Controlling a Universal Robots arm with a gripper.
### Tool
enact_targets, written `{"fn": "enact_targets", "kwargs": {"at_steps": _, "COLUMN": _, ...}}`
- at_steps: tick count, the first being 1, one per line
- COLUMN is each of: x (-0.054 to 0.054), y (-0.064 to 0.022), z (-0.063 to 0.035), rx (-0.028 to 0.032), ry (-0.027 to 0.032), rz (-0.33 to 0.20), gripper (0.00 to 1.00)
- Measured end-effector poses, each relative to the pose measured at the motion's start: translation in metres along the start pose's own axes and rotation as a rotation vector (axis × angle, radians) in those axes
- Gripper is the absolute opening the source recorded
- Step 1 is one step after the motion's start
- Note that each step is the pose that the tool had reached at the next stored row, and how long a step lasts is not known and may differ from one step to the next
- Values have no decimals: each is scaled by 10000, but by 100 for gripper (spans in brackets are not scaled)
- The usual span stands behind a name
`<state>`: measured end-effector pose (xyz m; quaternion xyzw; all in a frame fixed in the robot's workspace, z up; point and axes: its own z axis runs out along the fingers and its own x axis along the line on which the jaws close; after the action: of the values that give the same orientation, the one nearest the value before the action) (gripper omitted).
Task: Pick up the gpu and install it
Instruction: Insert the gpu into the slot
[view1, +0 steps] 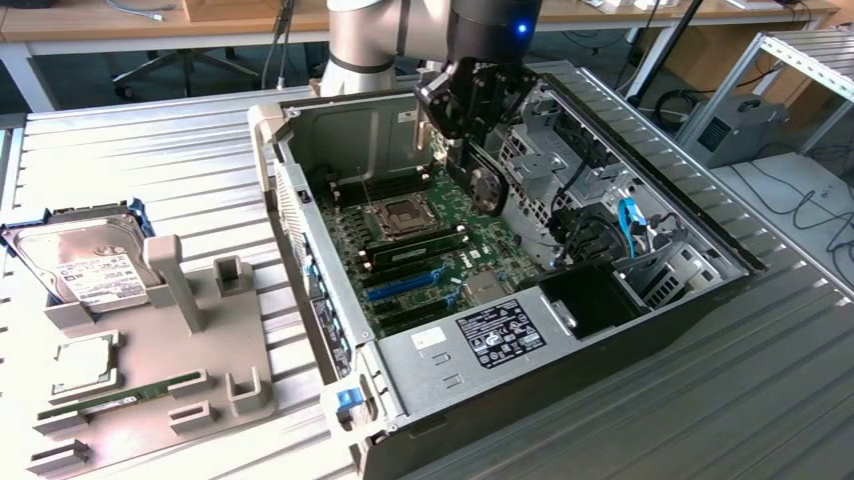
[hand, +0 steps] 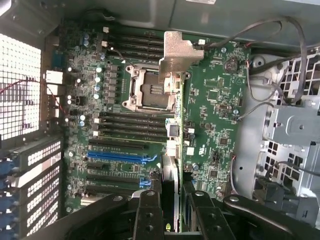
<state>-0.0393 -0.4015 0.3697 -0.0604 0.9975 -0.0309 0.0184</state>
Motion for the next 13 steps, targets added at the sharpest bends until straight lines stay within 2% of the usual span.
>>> {"fn": "enact_targets", "kwargs": {"at_steps": 13, "x": 0, "y": 0, "z": 0, "rx": -29, "ry": -55, "rz": -864, "gripper": 26}}
